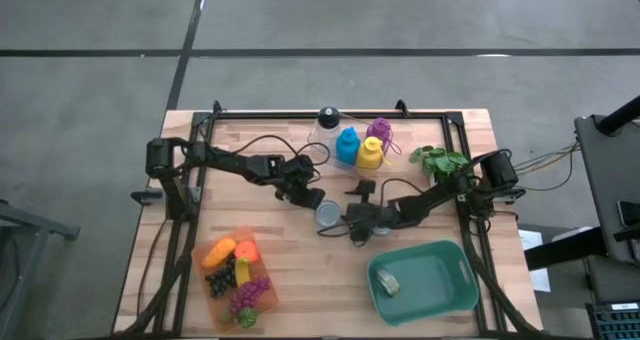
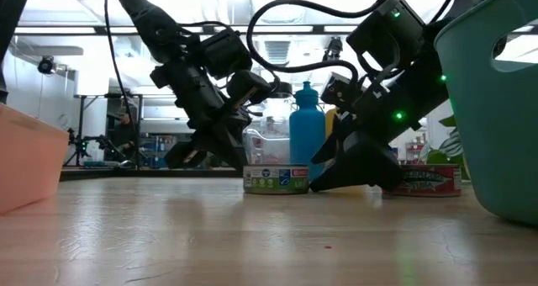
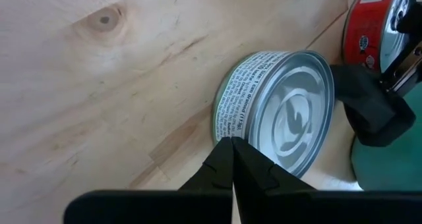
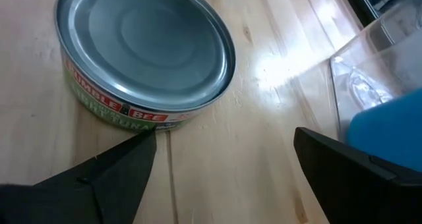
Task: Pick & Place Food Item
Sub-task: Put the green tuna can into the green bin
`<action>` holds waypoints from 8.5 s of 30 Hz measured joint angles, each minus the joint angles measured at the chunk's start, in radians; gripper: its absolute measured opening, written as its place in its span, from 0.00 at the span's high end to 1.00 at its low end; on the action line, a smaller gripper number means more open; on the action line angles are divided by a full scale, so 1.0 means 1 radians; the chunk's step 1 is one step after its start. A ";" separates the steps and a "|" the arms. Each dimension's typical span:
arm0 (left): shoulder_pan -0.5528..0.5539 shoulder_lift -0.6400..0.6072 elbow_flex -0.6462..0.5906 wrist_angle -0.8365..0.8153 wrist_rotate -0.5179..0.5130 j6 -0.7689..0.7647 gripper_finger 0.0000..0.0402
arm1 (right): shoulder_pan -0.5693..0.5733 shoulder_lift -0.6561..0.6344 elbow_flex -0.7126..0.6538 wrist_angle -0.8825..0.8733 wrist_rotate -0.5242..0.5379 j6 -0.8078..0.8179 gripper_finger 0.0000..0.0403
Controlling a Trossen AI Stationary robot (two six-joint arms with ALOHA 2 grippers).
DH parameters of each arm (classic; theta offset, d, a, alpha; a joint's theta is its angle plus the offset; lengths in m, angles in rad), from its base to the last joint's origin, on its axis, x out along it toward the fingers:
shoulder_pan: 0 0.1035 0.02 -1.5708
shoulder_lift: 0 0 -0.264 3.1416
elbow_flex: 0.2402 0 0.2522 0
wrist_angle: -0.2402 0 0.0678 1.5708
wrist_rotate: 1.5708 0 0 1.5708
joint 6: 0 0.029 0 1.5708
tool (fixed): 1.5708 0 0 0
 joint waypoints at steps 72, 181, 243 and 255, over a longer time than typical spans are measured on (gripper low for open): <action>-0.027 0.001 0.137 -0.004 0.091 0.039 1.00 | -0.002 0.005 0.073 0.008 -0.078 0.017 0.11; 0.101 -0.532 0.085 -0.327 -0.434 0.713 1.00 | 0.034 0.251 0.525 -0.324 0.259 0.967 0.11; 0.102 -0.532 0.085 -0.323 -0.434 0.709 1.00 | -0.005 0.025 0.527 -0.518 0.045 0.858 0.72; 0.102 -0.532 0.085 -0.311 -0.436 0.710 1.00 | -0.002 -0.380 0.527 -0.899 -0.094 0.927 0.72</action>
